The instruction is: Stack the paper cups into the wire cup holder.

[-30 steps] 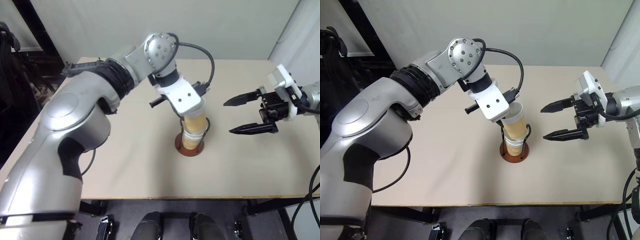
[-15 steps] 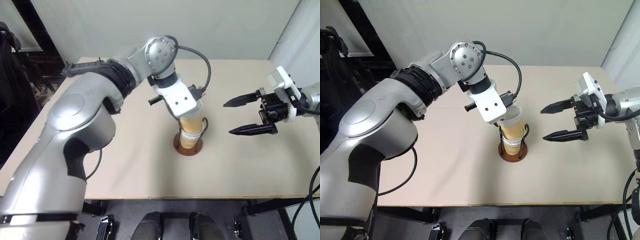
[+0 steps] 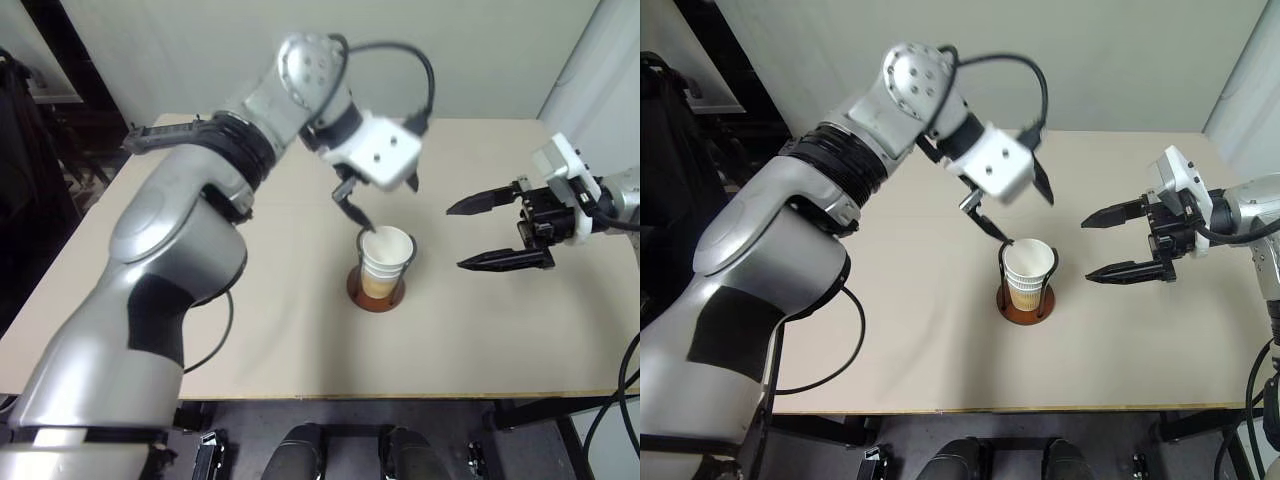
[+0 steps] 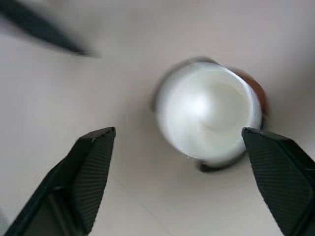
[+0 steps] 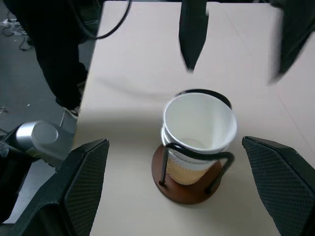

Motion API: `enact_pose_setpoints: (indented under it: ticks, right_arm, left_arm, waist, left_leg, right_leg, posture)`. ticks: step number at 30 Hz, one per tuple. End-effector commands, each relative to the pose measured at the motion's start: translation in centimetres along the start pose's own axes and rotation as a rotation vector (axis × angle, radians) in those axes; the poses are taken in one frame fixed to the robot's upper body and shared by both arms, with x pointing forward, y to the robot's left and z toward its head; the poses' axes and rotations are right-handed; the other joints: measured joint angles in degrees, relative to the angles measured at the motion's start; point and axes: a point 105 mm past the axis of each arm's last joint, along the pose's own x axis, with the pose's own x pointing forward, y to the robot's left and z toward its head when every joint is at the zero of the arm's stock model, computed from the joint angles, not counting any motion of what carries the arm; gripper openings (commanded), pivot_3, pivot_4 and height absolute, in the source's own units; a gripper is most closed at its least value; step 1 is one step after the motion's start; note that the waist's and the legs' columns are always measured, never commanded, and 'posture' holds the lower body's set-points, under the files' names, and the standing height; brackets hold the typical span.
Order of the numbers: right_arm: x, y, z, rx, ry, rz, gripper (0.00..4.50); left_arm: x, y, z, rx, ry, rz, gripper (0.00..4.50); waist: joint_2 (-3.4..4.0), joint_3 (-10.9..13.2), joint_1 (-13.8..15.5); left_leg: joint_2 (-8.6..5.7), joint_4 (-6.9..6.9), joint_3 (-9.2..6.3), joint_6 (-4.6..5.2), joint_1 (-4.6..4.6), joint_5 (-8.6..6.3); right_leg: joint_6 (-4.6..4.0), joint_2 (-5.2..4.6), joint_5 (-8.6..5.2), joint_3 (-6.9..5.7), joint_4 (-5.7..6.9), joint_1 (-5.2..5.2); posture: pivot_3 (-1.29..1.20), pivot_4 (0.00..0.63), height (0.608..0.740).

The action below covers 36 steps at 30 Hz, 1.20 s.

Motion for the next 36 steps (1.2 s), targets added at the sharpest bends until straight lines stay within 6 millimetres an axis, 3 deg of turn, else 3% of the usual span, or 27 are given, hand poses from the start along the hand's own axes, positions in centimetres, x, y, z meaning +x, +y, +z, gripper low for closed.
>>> enact_pose_setpoints:
  ticks: [1, 5, 8, 13, 18, 21, 24, 28, 32, 36]
  right_arm:
    - [-1.1, -0.9, 0.2, 0.006, 0.004, -0.105, 4.50]
    - [-1.8, -1.7, -0.9, 0.079, 0.028, -0.190, 4.50]
    - [-2.2, -2.1, -2.0, 0.146, 0.048, -0.247, 4.50]
    - [-2.5, -3.1, -4.0, 0.218, 0.029, -0.368, 4.50]
    - [-2.5, -3.1, -5.2, 0.255, -0.073, -0.422, 4.50]
    - [-2.6, -2.9, -5.2, 0.329, -0.166, -0.421, 4.50]
    - [-2.5, -3.4, -5.7, 0.342, -0.211, -0.488, 4.50]
    - [-2.6, -4.2, -6.5, 0.354, -0.223, -0.581, 4.50]
    - [-2.5, -4.3, -7.1, 0.384, -0.234, -0.622, 4.50]
    - [-2.2, -4.0, -7.6, 0.421, -0.243, -0.637, 4.50]
  left_arm:
    - [-4.4, 0.3, -2.2, -0.219, -0.090, 0.245, 4.46]
    - [-8.0, -2.0, -3.8, -0.472, -0.254, 0.358, 4.46]
    - [-9.8, -4.4, -6.0, -0.667, -0.326, 0.526, 4.46]
    - [-10.5, -8.7, -10.1, -0.900, -0.296, 0.783, 4.46]
    - [-10.4, -11.9, -12.1, -1.024, -0.292, 0.947, 4.46]
    - [-10.2, -13.3, -13.0, -1.070, -0.257, 1.016, 4.46]
    - [-10.2, -14.6, -13.8, -1.000, -0.207, 1.131, 4.46]
    - [-10.9, -15.2, -15.2, -1.023, -0.181, 1.313, 4.46]
    - [-10.4, -15.8, -16.0, -1.030, -0.134, 1.369, 4.46]
    - [-10.7, -15.7, -16.4, -1.025, -0.113, 1.455, 4.46]
  waist:
    - [0.10, -0.1, -0.5]
    - [0.17, -0.1, -0.9]
    - [0.17, -0.1, -0.9]
    - [0.20, -0.1, -0.4]
    - [0.17, -0.1, -0.1]
    - [0.16, -0.1, -0.1]
    - [0.16, -0.1, -0.5]
    - [0.04, 0.0, -0.6]
    - [0.04, 0.0, -0.7]
    - [0.02, 0.0, -0.6]
  left_leg:
    - [0.00, -0.07, 0.01, -0.03, 0.05, 0.01]
    - [0.05, -0.29, 0.00, -0.17, 0.16, 0.11]
    - [0.04, -0.42, -0.01, -0.76, 0.11, 0.58]
    - [-0.02, -0.46, 0.01, -0.75, 0.28, 0.60]
    - [-0.01, -0.40, -0.02, -0.77, 0.40, 0.66]
    - [-0.02, -0.51, -0.01, -0.58, 0.55, 0.64]
    - [-0.03, -0.72, -0.01, -0.41, 0.91, 0.69]
    - [0.05, -0.84, -0.11, -0.58, 1.15, 0.98]
    - [0.02, -0.93, -0.17, -1.31, 1.15, 0.86]
    - [0.00, -0.89, -0.20, -1.35, 1.07, 0.86]
  right_leg:
    - [0.12, 0.02, -0.08, 0.00, 0.00, -0.01]
    - [0.30, 0.09, -0.27, -0.02, 0.06, -0.06]
    - [-0.13, 0.10, -0.08, -0.06, 0.17, -0.18]
    - [-0.30, 0.01, -0.27, -0.02, 0.33, -0.10]
    - [-0.43, -0.01, -0.22, -0.02, 0.52, -0.05]
    - [-0.62, -0.01, -0.09, -0.02, 0.52, 0.03]
    - [-0.82, 0.01, 0.06, 0.03, 0.51, 0.24]
    - [-0.58, 0.10, -0.08, 0.02, 0.59, 0.42]
    - [-0.76, 0.11, 0.04, 0.03, 0.55, 0.41]
    - [-0.82, 0.11, 0.07, 0.04, 0.53, 0.42]
  posture:
    - [0.00, 0.150, 0.740]
    - [0.00, 0.150, 0.740]
    - [0.00, 0.150, 0.740]
    - [0.00, 0.150, 0.740]
    - [0.00, 0.150, 0.740]
    - [0.00, 0.150, 0.740]
    - [0.00, 0.150, 0.740]
    - [0.00, 0.150, 0.740]
    - [0.00, 0.150, 0.740]
    - [0.00, 0.150, 0.740]
